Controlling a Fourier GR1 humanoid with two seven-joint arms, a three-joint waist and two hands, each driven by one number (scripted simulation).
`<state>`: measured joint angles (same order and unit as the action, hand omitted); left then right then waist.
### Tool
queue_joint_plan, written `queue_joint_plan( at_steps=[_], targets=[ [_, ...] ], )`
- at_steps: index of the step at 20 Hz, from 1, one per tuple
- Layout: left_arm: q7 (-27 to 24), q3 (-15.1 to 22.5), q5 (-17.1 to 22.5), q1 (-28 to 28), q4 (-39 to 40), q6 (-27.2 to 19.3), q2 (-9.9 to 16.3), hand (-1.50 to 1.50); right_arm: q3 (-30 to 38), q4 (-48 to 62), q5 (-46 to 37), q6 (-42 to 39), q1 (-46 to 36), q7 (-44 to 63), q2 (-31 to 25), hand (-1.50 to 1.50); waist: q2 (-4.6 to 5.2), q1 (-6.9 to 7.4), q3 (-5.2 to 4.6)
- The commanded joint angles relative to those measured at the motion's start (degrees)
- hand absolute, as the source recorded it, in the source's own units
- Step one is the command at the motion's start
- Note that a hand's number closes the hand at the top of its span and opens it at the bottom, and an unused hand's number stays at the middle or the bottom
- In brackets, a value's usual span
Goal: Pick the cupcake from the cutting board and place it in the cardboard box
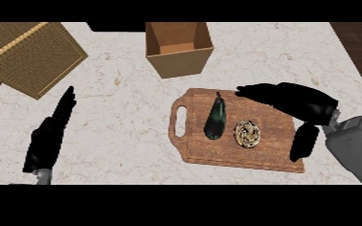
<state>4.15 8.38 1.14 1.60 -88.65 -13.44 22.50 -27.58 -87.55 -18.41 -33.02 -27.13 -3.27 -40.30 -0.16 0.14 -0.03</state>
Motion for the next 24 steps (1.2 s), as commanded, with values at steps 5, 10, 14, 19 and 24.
queue_joint_plan(
  at_steps=[5,10,14,19,24],
  targets=[
    [2.36,-1.56,-2.94,-0.50,-1.34,0.93,-2.53,0.00,2.91,-4.34,-8.22,-2.10,5.99,5.91,4.95,-1.50,0.09,-0.05,0.04],
    [-0.77,-1.99,-4.91,-1.20,1.62,1.31,-4.57,0.00,-0.04,-5.88,-14.15,-2.05,7.68,11.84,11.93,-1.50,0.11,-0.11,0.02],
    [0.44,-4.97,-4.43,0.30,-0.51,4.28,-3.64,0.00,2.46,-0.10,-19.58,-0.82,8.84,2.88,11.68,-1.50,0.14,0.08,0.04],
    [-1.68,-5.26,-6.62,-1.03,2.75,4.69,-6.55,0.00,4.76,2.47,-22.92,-2.58,7.09,2.90,16.29,-1.50,0.17,0.10,0.03],
    [0.04,-9.75,-4.69,-3.77,3.27,8.57,-4.71,0.00,8.37,2.65,-25.09,-2.52,9.29,-3.33,14.11,-1.50,0.16,-0.05,0.03]
  ],
)
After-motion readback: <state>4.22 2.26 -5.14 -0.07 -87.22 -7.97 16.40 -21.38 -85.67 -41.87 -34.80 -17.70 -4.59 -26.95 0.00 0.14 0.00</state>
